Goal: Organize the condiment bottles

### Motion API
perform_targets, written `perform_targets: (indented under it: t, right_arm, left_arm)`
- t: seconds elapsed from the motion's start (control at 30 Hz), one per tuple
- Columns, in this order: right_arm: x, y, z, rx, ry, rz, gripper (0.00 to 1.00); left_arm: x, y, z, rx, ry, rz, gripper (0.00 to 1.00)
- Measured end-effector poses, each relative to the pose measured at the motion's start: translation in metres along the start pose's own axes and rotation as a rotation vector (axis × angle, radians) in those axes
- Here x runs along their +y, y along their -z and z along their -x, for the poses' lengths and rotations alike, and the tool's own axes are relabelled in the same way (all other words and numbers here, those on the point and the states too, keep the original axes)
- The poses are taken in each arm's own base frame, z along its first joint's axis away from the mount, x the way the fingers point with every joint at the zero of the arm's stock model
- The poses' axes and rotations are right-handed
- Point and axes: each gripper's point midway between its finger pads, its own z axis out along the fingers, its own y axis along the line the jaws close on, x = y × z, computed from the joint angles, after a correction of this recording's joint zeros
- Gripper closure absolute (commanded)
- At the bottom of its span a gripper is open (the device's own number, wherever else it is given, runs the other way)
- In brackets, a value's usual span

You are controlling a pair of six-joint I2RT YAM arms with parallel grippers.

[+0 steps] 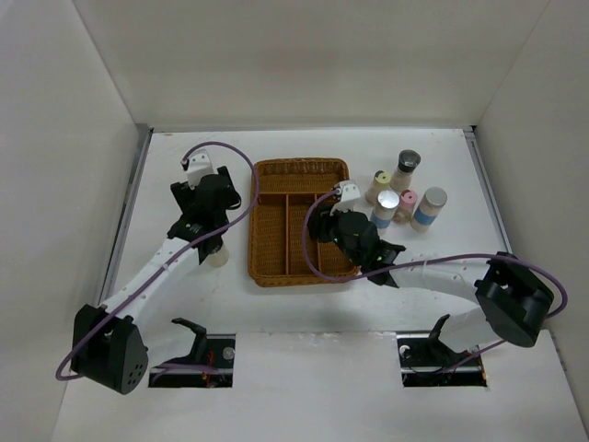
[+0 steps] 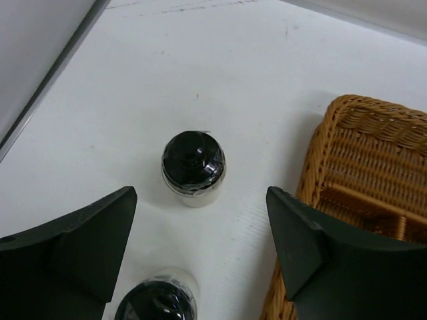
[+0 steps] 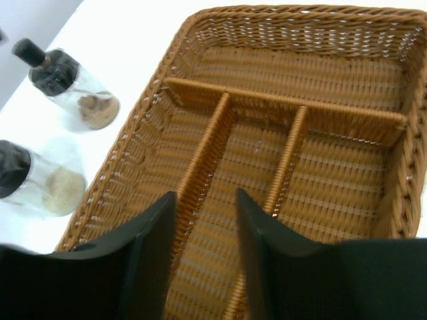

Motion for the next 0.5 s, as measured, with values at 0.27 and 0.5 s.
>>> perform_targets:
  t: [0.27,0.5]
  right_arm:
    - [0.007,0.001,0.001,-0.004,-0.002,0.029,0.37]
    - [0.010,0.002,-0.004,-0.003,-0.013,0.074,0.30]
  left_arm:
    - [0.004,-0.029,-0.025,0.070,-0.059,0.065,0.17]
    - [0.004,-0.051,-0.032,0.102,-0.067,0.098,0.17]
